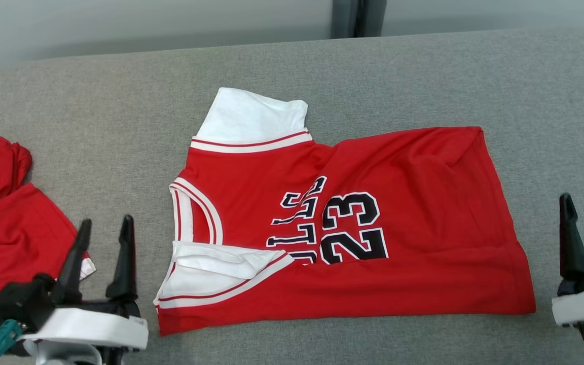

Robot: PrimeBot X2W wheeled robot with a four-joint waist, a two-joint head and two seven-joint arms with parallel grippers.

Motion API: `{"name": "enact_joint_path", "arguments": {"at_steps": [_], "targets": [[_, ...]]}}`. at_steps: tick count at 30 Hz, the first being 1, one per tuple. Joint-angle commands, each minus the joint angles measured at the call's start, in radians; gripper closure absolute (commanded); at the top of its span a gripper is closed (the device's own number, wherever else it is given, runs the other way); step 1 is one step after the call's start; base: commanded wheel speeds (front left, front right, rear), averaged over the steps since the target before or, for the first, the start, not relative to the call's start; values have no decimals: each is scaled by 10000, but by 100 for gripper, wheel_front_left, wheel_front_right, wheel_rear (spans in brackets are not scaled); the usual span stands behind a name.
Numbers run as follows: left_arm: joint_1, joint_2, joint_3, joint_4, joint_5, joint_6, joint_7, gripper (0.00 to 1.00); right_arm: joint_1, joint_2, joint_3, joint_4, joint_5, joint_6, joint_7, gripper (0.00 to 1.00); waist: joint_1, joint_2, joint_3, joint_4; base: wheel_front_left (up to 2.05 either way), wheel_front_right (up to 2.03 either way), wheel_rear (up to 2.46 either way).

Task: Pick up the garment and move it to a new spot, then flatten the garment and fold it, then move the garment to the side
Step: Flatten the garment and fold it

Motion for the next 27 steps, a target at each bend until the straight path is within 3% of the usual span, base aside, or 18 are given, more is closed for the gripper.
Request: {"name": "enact_joint_path", "arguments": {"at_steps": [1,10,18,22,27], "targets": [[-206,116,72,-49,129,82,-85,0,-133,13,16,-98,-131,-3,-80,0,0,-1,-30,-46,0,0,0],[-532,315,263,-356,953,644,-363,0,-389,269,649,-645,-673,-3,-205,0,0,-1,-221,-88,0,0,0],[-451,307,258,-452,885,700,-381,0,-478,320,648,-502,-583,-3,-214,0,0,-1,-161,-68,0,0,0],[-1132,428,170,-549,985,455,-369,0,-619,263,540,-525,-532,-3,-122,0,0,-1,6,22,0,0,0],[-3037,535,-226,-224,1081,-202,7,0,-963,207,611,-592,-517,-3,-41,0,0,-1,425,-45,0,0,0]]}}
